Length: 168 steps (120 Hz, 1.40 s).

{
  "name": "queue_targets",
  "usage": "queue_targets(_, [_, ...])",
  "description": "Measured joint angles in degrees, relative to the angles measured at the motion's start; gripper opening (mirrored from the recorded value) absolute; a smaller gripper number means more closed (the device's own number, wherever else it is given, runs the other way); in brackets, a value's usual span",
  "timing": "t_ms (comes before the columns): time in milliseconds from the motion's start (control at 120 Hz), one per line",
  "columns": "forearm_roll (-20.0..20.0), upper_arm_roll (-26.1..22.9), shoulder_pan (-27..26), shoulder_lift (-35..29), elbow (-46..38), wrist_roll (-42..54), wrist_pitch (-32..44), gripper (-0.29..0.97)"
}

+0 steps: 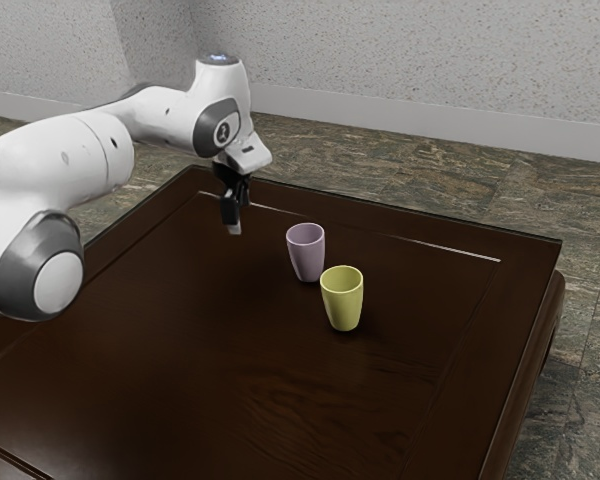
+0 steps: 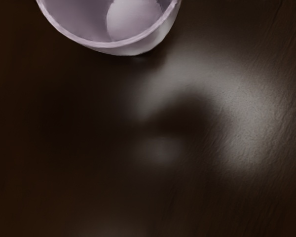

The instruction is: Place the left cup onto the right cup

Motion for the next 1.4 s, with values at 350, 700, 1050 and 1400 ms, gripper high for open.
queue_targets(350, [0.9,0.5,-4.4,-4.9,-2.0,1.4,-0.2,0.68])
queue_targets(700, [2.1,0.4,-6.6,-2.1,1.1,2.2,0.6,0.68])
queue_targets(1050, [-0.3,0.2,-5.5,6.0,9.1,6.1,4.0,0.68])
queue_targets(1400, [-3.5,0.1,-5.8,10.3,11.7,11.3,8.5,0.68])
